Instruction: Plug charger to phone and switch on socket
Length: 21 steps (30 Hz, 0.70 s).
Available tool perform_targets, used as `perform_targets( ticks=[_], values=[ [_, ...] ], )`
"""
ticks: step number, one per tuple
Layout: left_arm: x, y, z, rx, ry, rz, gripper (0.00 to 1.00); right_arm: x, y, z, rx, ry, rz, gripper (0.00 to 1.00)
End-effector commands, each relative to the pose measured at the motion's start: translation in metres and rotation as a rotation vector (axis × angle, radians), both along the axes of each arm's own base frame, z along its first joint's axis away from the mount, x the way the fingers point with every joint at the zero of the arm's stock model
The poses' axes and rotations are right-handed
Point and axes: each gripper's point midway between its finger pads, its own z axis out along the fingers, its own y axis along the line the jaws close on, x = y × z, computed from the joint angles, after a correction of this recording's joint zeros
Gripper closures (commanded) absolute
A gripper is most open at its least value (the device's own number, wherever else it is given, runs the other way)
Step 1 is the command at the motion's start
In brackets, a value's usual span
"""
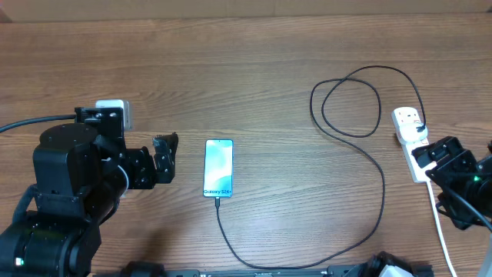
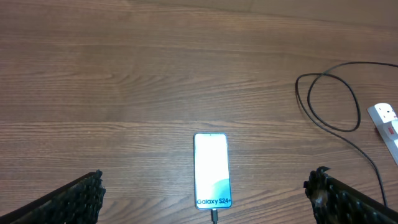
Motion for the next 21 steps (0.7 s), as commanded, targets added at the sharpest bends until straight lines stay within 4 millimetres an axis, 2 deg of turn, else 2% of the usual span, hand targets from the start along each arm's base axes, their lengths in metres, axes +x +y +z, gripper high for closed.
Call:
perform_targets(
  ticks=[1, 7, 12, 14, 21],
  values=[
    [0.000, 0.000, 0.003, -0.001, -0.007, 0.002, 0.00, 0.016, 0.005, 0.012, -0.043, -0.106, 0.130, 0.00],
    [0.000, 0.000, 0.003, -0.001, -0.007, 0.002, 0.00, 0.048, 0.021, 0.030, -0.119, -0.298, 0.298, 0.00],
    [0.000, 0.000, 0.002, -0.001, -0.006, 0.002, 0.00, 0.067, 0.042, 0.035, -0.220, -0.548, 0.409, 0.00],
    [0.000, 0.000, 0.002, -0.001, -0.005, 0.002, 0.00, 0.069, 0.048, 0.030, -0.241, -0.639, 0.415, 0.00],
    [0.001, 0.000, 0.001, 0.000, -0.002, 0.002, 0.00, 0.069, 0.061, -0.009, -0.254, -0.985, 0.385, 0.00]
  ],
)
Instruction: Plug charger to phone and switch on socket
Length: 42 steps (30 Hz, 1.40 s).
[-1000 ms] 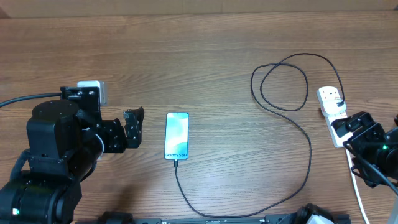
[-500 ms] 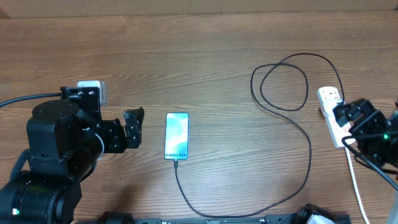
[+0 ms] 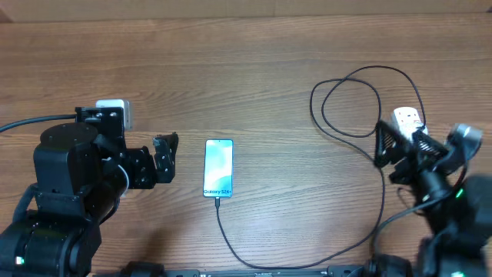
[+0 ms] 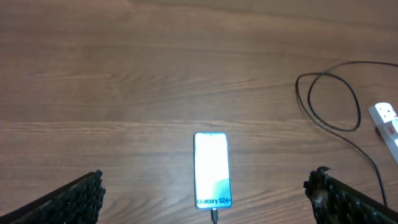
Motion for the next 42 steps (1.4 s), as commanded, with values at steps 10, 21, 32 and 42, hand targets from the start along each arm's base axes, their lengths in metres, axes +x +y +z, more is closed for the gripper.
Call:
perform_targets(
  ticks=[10, 21, 32, 42],
  values=[
    [0.000, 0.000, 0.002, 0.000, -0.003, 0.002, 0.00, -0.028, 0.023, -0.037, -0.006, -0.409, 0.056, 0.00],
    [0.000, 0.000, 0.002, 0.000, -0.003, 0.002, 0.00, -0.011, -0.006, -0.075, -0.007, -0.375, -0.112, 0.00],
    [0.000, 0.000, 0.002, 0.000, -0.003, 0.002, 0.00, -0.005, -0.010, -0.116, -0.089, -0.253, -0.129, 0.00],
    [0.000, 0.000, 0.002, 0.000, -0.003, 0.002, 0.00, -0.005, -0.013, -0.127, -0.141, -0.214, -0.134, 0.00]
  ],
)
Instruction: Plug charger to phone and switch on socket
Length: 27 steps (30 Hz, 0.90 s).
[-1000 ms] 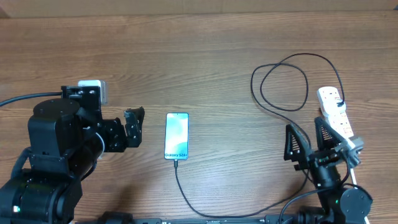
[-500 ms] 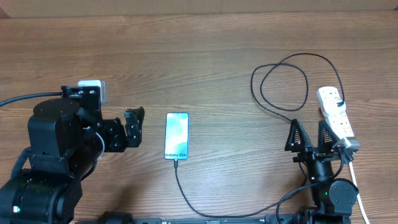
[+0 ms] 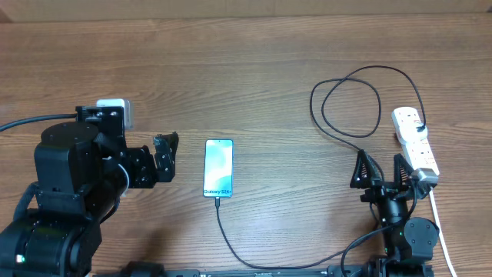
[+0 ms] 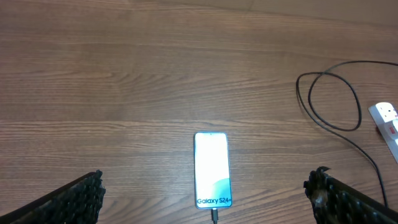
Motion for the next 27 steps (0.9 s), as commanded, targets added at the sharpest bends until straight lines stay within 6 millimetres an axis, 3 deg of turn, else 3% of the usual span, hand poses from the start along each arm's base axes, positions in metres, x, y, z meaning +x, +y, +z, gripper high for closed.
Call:
perform_targets(
  ticks=[1, 27],
  values=[
    [-0.0002, -0.0003, 0.0025, -0.001, -0.008, 0.002, 0.01, 0.0001, -0.0005, -0.0019, -0.025, -0.005, -0.005, 0.00],
    [-0.0012, 0.0011, 0.0006, 0.016, -0.002, -0.002, 0.00, 0.0001, -0.0006, -0.0021, -0.024, -0.004, -0.006, 0.00]
  ],
)
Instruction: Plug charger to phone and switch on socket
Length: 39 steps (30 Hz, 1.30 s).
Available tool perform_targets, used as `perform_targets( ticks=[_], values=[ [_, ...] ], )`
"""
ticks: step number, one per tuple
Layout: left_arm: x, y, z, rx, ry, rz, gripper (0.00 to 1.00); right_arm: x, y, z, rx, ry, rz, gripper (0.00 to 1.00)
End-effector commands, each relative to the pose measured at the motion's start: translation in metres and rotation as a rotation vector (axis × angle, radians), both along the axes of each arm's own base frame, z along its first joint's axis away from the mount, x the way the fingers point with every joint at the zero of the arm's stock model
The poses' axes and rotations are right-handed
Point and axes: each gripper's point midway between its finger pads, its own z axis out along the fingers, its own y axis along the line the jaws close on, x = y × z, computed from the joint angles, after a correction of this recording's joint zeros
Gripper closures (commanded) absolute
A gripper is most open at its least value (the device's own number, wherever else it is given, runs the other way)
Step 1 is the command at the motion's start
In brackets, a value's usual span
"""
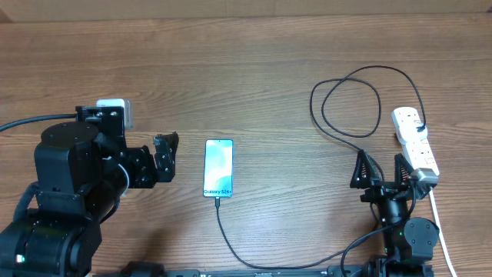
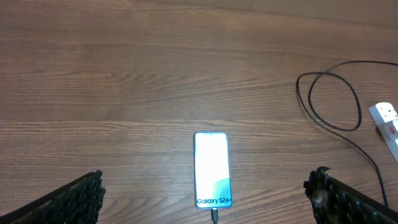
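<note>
The phone (image 1: 218, 168) lies face up at the table's middle, screen lit; in the left wrist view the phone (image 2: 212, 169) reads "Galaxy S24+". A black cable (image 1: 350, 100) is plugged into its near end and loops right to the white power strip (image 1: 415, 144), whose red switch shows on the power strip (image 2: 388, 122). My left gripper (image 1: 171, 158) stands open just left of the phone, holding nothing; in its own view the left gripper (image 2: 205, 190) has its fingers wide apart. My right gripper (image 1: 380, 171) is open near the front edge, left of the strip, apart from it.
The cable runs along the table's front edge between the phone and my right arm base (image 1: 407, 235). The bulky left arm (image 1: 69, 185) fills the front left. The strip's white lead (image 1: 442, 231) goes off the front right.
My right gripper was first at the power strip by the right edge. Then it was just left of the strip, blurred. Then it stood open near the front edge, where it stays. The phone, lit with the cable plugged in, and my left arm kept their places.
</note>
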Motion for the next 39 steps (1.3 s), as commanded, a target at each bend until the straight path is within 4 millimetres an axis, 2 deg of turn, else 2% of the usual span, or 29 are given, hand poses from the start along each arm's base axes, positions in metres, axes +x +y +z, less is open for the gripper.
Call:
perform_targets(
  ticks=[1, 5, 8, 15, 18, 24, 28, 34, 39],
  values=[
    [-0.001, 0.004, -0.001, 0.035, -0.002, 0.001, 0.00, 0.000, 0.000, -0.002, -0.008, -0.003, -0.003, 0.00],
    [-0.004, 0.012, -0.002, 0.087, -0.032, 0.009, 0.00, 0.000, 0.000, -0.002, -0.008, -0.003, -0.003, 0.00],
    [-0.012, 0.015, -0.012, 0.129, -0.074, -0.021, 0.00, 0.000, 0.000, -0.002, -0.008, -0.003, -0.003, 0.00],
    [-0.039, 0.033, -0.051, 0.149, -0.219, 0.042, 0.01, 0.000, 0.000, -0.002, -0.008, -0.003, -0.003, 0.00],
    [-0.044, 0.034, -0.077, 0.162, -0.324, 0.045, 0.00, 0.000, 0.000, -0.002, -0.008, -0.003, -0.003, 0.00],
    [-0.035, 0.010, -0.116, 0.059, -0.466, -0.061, 0.00, 0.000, 0.000, -0.002, -0.008, -0.003, -0.003, 0.00],
    [-0.020, 0.007, -0.137, 0.020, -0.518, -0.060, 0.01, 0.000, 0.000, -0.002, -0.008, -0.003, -0.003, 0.00],
    [-0.005, 0.003, -0.154, -0.001, -0.628, -0.070, 0.00, 0.000, 0.000, -0.002, -0.008, -0.003, -0.003, 0.00],
    [0.004, 0.003, -0.170, -0.040, -0.653, -0.045, 0.00, 0.000, 0.000, -0.002, -0.008, -0.003, -0.003, 0.00]
  ],
)
